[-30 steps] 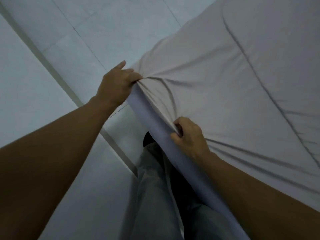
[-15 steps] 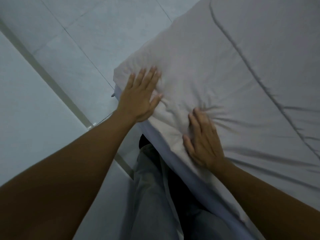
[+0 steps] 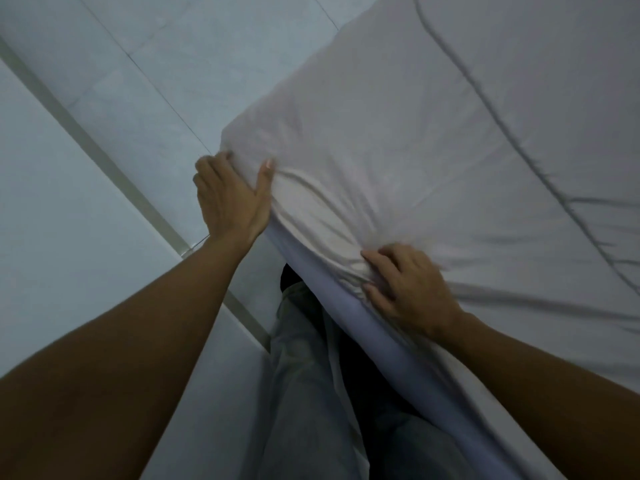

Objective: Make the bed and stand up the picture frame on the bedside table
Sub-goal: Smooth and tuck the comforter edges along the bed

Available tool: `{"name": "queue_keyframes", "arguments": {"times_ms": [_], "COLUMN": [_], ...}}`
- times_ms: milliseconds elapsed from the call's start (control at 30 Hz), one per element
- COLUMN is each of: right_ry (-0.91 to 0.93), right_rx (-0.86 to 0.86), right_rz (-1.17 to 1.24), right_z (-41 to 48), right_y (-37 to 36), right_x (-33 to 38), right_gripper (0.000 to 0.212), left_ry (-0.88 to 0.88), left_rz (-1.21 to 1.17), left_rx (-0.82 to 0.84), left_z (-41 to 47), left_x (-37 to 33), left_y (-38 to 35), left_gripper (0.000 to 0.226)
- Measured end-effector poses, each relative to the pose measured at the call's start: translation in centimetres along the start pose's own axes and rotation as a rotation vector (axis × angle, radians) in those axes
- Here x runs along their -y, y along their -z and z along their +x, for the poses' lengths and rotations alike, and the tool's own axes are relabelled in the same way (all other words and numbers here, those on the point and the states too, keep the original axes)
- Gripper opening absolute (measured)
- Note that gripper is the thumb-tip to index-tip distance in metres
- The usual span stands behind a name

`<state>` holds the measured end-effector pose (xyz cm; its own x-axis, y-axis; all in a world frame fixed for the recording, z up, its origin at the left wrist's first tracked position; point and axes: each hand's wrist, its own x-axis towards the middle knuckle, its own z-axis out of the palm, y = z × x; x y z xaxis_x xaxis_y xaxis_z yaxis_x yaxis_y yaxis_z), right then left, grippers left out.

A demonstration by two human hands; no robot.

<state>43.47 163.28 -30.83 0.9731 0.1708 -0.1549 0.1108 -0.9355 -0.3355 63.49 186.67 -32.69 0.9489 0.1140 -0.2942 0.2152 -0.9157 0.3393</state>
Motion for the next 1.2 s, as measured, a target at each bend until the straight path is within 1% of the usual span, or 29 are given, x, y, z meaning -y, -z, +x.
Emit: {"name": "queue_keyframes", "arguments": {"times_ms": [33, 67, 133, 200, 267, 333, 433, 500, 533, 567, 600, 633, 667, 700, 733, 767, 800, 867, 933, 1000, 1100, 1200], "right_ry": [0.027, 0.037, 0.000, -0.042, -0.037, -0.003, 0.017, 0.083, 0.134, 0.161, 0.148, 0.104, 0.060, 0.028, 0.010, -0.002, -0.008, -0.002, 0.007, 0.037, 0.080, 0.021], "right_rx": [0.002, 0.017, 0.065, 0.092, 0.126, 0.158, 0.201, 0.268, 0.312, 0.325, 0.288, 0.211, 0.111, 0.022, -0.021, 0.000, 0.065, 0.215, 0.296, 0.337, 0.364, 0.394], "right_rz": [0.032, 0.071, 0.169, 0.231, 0.247, 0.251, 0.278, 0.330, 0.361, 0.395, 0.420, 0.420, 0.363, 0.234, 0.076, -0.065, -0.158, -0.213, -0.191, -0.148, -0.033, 0.094], "right_z": [0.3, 0.6, 0.8, 0.9, 0.7, 0.7, 0.5, 0.7, 0.8, 1.0, 1.3, 1.5, 1.7, 1.7, 1.5, 1.1, 0.3, -1.9, -3.6, -4.4, -5.0, -4.7], "right_y": [-0.3, -0.6, -1.3, -1.6, -1.6, -1.3, -1.1, -0.7, -0.2, 0.4, 1.0, 1.6, 2.1, 2.3, 2.2, 1.9, 1.4, 0.0, -1.1, -1.4, -0.4, 2.7], "right_x": [0.3, 0.6, 1.4, 1.9, 2.3, 2.7, 2.5, 1.9, 1.7, 1.6, 1.5, 1.3, 0.8, 0.2, -0.6, -1.2, -1.5, -1.2, 0.2, 1.7, 3.0, 3.4], "right_gripper": [0.043, 0.037, 0.037, 0.037, 0.042, 0.049, 0.057, 0.056, 0.050, 0.043, 0.038, 0.038, 0.041, 0.044, 0.047, 0.051, 0.058, 0.070, 0.071, 0.068, 0.062, 0.062], "left_ry": [0.036, 0.039, -0.035, -0.117, -0.142, -0.120, -0.041, 0.008, 0.000, -0.060, -0.179, -0.350, -0.553, -0.745, -0.880, -0.941, -0.936, -0.835, -0.725, -0.667, -0.561, -0.390], "left_rz": [0.029, 0.061, 0.090, 0.081, 0.079, 0.079, 0.060, 0.025, 0.003, -0.018, -0.040, -0.056, -0.048, -0.004, 0.072, 0.164, 0.250, 0.340, 0.320, 0.302, 0.226, 0.054], "left_rx": [-0.002, 0.012, 0.043, 0.028, 0.002, 0.010, 0.040, -0.017, -0.077, -0.148, -0.205, -0.222, -0.185, -0.104, -0.005, 0.096, 0.174, 0.250, 0.327, 0.383, 0.388, 0.371], "left_z": [-0.1, -0.2, 0.0, 0.3, 0.6, 0.6, 0.4, 0.1, -0.1, -0.4, -0.7, -1.1, -1.5, -2.1, -2.8, -3.5, -4.3, -5.7, -6.2, -6.4, -7.1, -8.0], "left_x": [-0.1, -0.2, -0.5, -0.5, -0.3, 0.1, -0.1, -0.6, -0.8, -1.0, -1.2, -1.4, -1.5, -1.4, -1.1, -0.6, 0.0, 1.2, 2.0, 2.2, 1.6, 0.9], "left_y": [0.0, 0.0, 0.0, 0.3, 1.0, 1.4, 1.4, 1.5, 1.7, 2.0, 2.1, 2.0, 1.7, 1.1, 0.4, -0.3, -0.7, -1.2, -0.9, 0.4, 3.3, 7.0], "left_gripper": [0.083, 0.078, 0.063, 0.046, 0.037, 0.031, 0.034, 0.030, 0.027, 0.028, 0.033, 0.038, 0.042, 0.045, 0.048, 0.051, 0.054, 0.058, 0.063, 0.067, 0.053, 0.044]}}
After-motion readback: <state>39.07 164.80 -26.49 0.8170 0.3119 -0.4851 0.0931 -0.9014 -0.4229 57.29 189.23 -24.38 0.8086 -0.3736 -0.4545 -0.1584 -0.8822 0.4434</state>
